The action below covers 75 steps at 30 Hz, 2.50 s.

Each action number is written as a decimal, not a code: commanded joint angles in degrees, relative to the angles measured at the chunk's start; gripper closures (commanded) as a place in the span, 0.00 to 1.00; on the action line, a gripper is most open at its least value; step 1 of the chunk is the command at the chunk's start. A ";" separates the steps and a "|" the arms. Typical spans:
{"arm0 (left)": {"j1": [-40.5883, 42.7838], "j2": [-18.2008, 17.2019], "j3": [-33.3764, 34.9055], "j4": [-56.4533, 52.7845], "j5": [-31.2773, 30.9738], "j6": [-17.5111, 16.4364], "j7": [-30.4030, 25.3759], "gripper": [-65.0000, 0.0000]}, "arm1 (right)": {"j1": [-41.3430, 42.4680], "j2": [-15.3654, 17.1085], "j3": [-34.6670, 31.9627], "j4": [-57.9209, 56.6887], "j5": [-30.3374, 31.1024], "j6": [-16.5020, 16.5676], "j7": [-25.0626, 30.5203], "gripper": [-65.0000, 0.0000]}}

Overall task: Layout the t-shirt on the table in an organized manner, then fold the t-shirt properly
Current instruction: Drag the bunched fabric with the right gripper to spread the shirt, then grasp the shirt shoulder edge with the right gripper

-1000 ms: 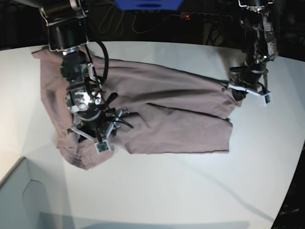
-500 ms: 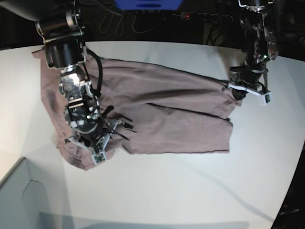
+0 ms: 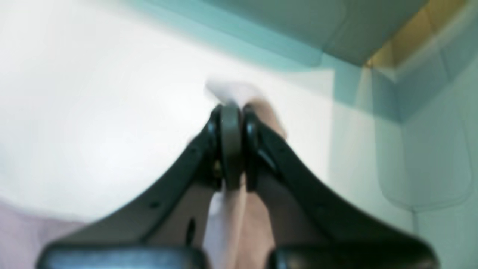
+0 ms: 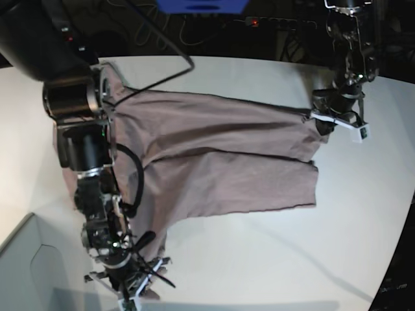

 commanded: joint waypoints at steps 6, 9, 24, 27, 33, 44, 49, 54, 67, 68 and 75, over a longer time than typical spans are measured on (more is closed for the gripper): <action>-0.32 -0.62 -0.18 1.14 -0.31 -0.22 -1.27 1.00 | 6.69 -0.35 3.83 -12.25 -0.11 -0.43 9.92 0.96; -0.32 -0.71 -0.44 1.14 -0.14 -0.22 -1.27 1.00 | 6.78 -0.62 3.83 -13.65 -0.11 -0.43 13.43 0.74; -0.23 -1.50 -0.62 1.14 -0.31 -0.22 -1.27 1.00 | -5.62 4.57 9.55 -9.87 -0.11 -0.51 17.65 0.41; 0.56 -1.50 -0.62 1.14 -0.31 -0.22 -1.27 1.00 | -11.25 4.57 14.56 -3.72 -0.11 -0.43 17.30 0.41; 0.74 -1.50 -0.70 1.14 -0.31 -0.22 -1.27 1.00 | -24.96 4.40 19.92 8.59 -0.29 -0.43 17.21 0.40; 0.38 -1.06 -0.70 1.14 -0.31 -0.22 -1.27 1.00 | -45.80 4.31 25.11 23.62 -0.29 -0.25 17.13 0.40; 0.38 -0.97 -0.70 1.14 -0.31 -0.22 -1.27 1.00 | -49.49 4.22 26.07 23.71 -0.20 -0.25 13.17 0.40; 0.74 -0.97 -0.70 1.14 -0.31 -0.22 -1.27 1.00 | -52.21 3.16 25.81 23.71 -0.11 -0.16 12.82 0.40; 2.23 -0.18 -0.79 1.93 -0.31 -0.22 -1.35 1.00 | -53.71 1.67 25.55 23.53 -0.20 -0.07 12.47 0.41; 2.85 -0.09 -0.79 2.46 -0.31 -0.22 -1.44 1.00 | -54.23 1.41 25.55 23.53 -0.20 -0.07 12.47 0.42; 4.25 -0.09 -0.88 4.83 -0.40 -0.22 -1.62 1.00 | -54.67 1.05 25.99 22.66 -0.37 13.29 12.38 0.83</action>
